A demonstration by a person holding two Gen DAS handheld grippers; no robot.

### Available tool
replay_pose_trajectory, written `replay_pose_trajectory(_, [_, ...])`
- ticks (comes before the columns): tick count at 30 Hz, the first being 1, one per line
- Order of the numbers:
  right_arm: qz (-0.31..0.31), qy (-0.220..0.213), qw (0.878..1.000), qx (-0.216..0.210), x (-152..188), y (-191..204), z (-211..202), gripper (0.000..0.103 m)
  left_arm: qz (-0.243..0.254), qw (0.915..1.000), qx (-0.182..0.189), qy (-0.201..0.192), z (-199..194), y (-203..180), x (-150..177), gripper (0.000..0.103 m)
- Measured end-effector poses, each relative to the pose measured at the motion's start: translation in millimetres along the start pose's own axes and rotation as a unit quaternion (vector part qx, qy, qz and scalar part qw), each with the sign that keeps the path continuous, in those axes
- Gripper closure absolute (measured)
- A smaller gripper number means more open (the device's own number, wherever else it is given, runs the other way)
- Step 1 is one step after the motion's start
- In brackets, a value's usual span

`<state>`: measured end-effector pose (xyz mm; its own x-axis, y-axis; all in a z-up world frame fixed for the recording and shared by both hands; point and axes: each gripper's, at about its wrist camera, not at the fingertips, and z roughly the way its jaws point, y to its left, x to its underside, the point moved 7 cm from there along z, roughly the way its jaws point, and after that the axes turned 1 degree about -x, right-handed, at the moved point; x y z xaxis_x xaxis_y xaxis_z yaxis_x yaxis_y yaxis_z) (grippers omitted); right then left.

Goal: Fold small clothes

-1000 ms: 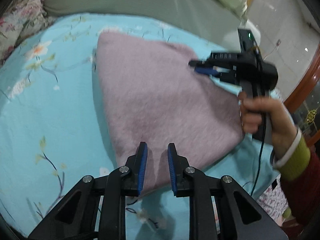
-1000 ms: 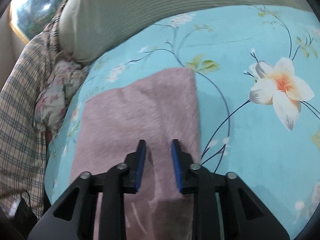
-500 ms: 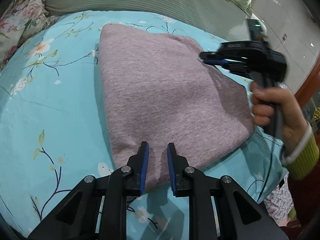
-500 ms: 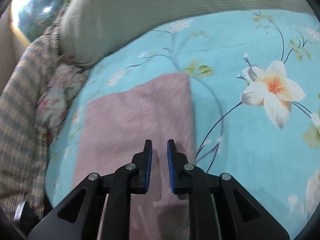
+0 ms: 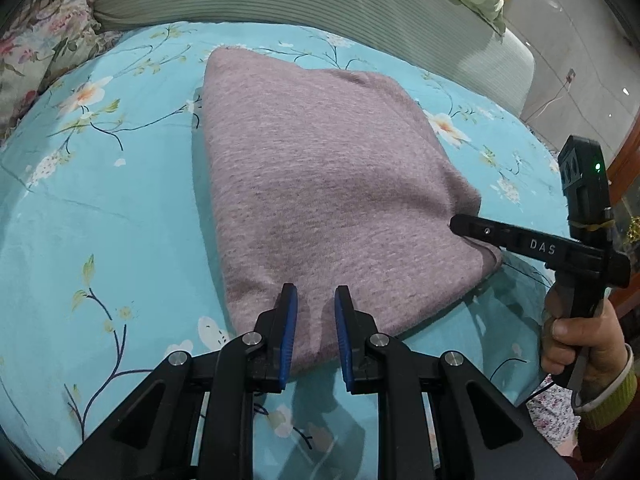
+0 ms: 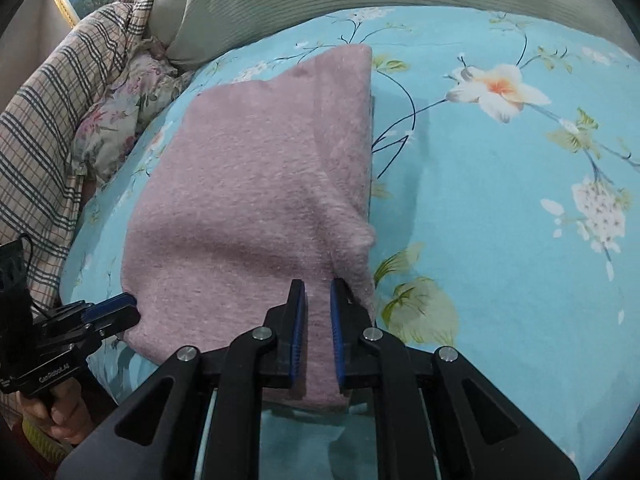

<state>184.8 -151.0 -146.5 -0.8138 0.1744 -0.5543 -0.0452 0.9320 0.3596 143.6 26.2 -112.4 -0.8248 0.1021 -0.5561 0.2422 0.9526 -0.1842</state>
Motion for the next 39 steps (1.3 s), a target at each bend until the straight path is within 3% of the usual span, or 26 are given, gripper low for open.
replay_pose_trajectory(7, [-0.003, 0.003, 1.0, 0.0, 24, -1, -15, 0.087, 0.015, 0.9998, -0.012, -0.003, -7, -2, 9, 0.084])
replay_pose_trajectory(22, [0.015, 0.001, 1.0, -0.01, 29, 5, -32, 0.086, 0.003, 0.9997, -0.025, 0.003, -23, 2, 19, 0.083])
replay_pose_trajectory(24, [0.016, -0.003, 1.0, -0.016, 31, 8, -37, 0.085, 0.006, 0.9993, -0.037, 0.0, -30, 1, 19, 0.08])
replay_pose_trajectory(26, [0.015, -0.005, 1.0, -0.016, 33, 9, -39, 0.083, 0.007, 0.9985, -0.054, -0.006, -37, 1, 18, 0.067])
replay_pose_trajectory(28, [0.016, -0.006, 1.0, -0.016, 34, 10, -40, 0.083, 0.006, 0.9978, -0.065, -0.014, -45, 2, 17, 0.061])
replay_pose_trajectory(39, [0.006, -0.018, 0.999, -0.028, 35, 21, -56, 0.082, 0.012, 0.9942, -0.102, -0.032, -68, -1, 14, 0.053])
